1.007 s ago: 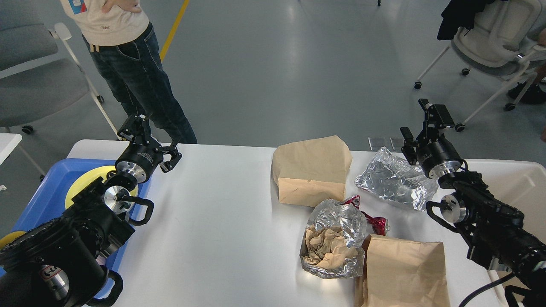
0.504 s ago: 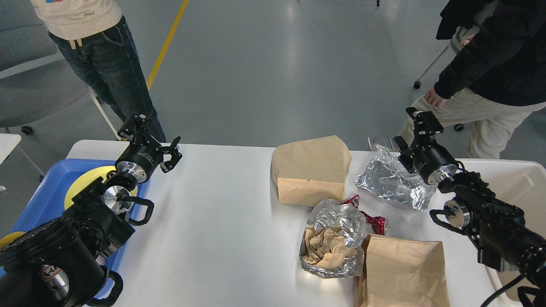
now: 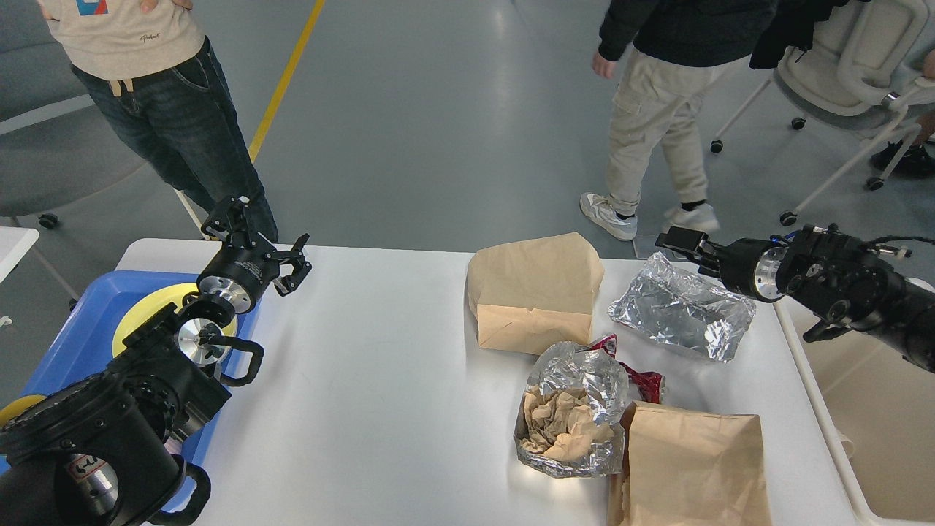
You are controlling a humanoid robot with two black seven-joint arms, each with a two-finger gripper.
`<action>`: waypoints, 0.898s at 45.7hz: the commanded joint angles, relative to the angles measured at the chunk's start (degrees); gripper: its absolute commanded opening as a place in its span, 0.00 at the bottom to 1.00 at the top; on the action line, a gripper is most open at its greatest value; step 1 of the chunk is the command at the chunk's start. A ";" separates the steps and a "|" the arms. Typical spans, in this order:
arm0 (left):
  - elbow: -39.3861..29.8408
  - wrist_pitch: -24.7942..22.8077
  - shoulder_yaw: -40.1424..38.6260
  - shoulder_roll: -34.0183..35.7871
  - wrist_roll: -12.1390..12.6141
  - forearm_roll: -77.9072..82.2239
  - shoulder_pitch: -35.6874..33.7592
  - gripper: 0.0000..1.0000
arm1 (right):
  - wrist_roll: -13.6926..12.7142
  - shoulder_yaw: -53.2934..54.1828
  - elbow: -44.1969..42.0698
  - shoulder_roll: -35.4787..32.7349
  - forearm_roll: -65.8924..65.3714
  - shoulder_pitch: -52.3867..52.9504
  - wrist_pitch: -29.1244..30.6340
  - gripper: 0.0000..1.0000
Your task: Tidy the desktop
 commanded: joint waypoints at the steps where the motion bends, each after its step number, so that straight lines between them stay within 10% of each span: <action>1: -0.01 0.01 0.00 0.00 -0.02 0.00 0.00 0.96 | -1.12 -6.73 0.11 0.47 0.33 1.93 2.49 1.00; 20: -0.01 0.01 0.00 0.00 -0.02 0.00 0.00 0.96 | -1.12 -20.00 2.12 3.02 -0.20 17.57 33.51 1.00; 41: -0.01 -0.08 0.00 0.00 -0.02 0.00 0.00 0.96 | -1.47 -37.67 14.62 4.43 -1.52 34.03 32.04 1.00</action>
